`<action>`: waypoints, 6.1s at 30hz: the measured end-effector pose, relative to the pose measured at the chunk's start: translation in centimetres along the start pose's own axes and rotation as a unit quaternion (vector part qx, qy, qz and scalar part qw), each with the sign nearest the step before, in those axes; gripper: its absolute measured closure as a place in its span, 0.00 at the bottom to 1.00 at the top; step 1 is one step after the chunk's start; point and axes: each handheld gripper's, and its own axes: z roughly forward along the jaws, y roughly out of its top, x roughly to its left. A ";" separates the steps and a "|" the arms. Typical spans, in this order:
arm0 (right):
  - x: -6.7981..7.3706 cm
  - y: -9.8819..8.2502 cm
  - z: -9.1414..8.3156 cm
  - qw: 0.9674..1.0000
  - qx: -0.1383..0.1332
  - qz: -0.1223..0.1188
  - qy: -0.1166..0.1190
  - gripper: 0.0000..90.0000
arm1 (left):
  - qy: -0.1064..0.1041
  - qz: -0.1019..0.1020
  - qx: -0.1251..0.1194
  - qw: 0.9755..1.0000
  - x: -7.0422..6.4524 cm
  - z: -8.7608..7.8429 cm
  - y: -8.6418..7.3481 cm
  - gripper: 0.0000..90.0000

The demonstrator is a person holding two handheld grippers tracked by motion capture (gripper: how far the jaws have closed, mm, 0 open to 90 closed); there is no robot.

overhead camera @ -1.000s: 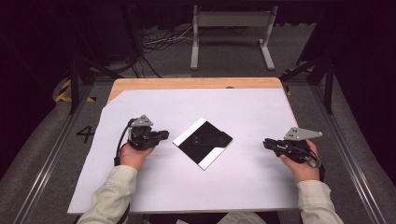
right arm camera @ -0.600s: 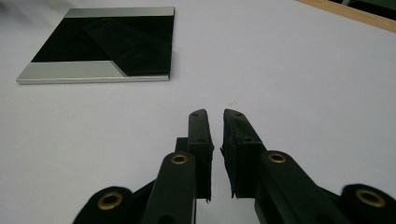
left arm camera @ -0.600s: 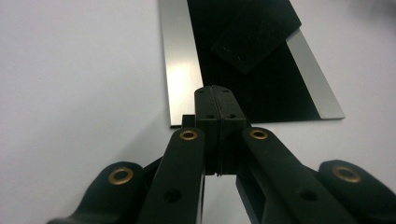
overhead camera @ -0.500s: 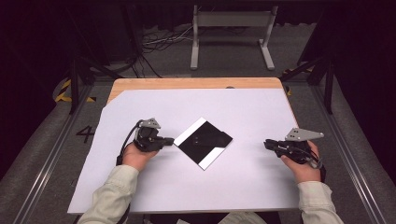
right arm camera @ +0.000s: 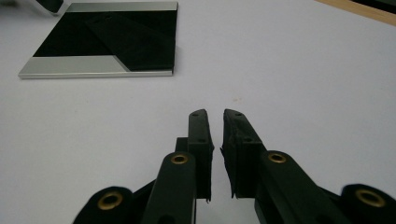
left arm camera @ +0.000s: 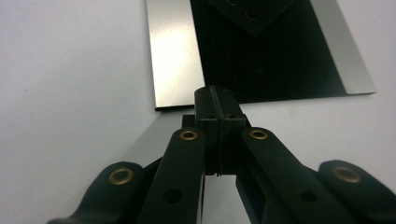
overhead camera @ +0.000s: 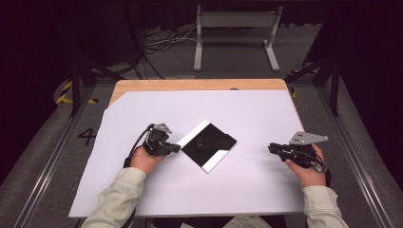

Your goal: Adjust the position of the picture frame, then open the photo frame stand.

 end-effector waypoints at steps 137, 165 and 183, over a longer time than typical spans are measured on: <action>7.9 7.6 7.1 0.976 0.130 -0.094 0.150 0.90 | 0.019 0.032 -0.082 0.996 4.2 -6.3 -1.4 0.69; 9.3 7.3 10.3 0.959 0.219 -0.084 0.160 0.90 | 0.032 0.024 -0.073 0.997 4.0 -6.3 -1.3 0.66; 9.4 7.4 11.5 0.952 0.253 -0.079 0.150 0.96 | 0.031 0.025 -0.068 0.997 3.9 -5.9 -1.2 0.66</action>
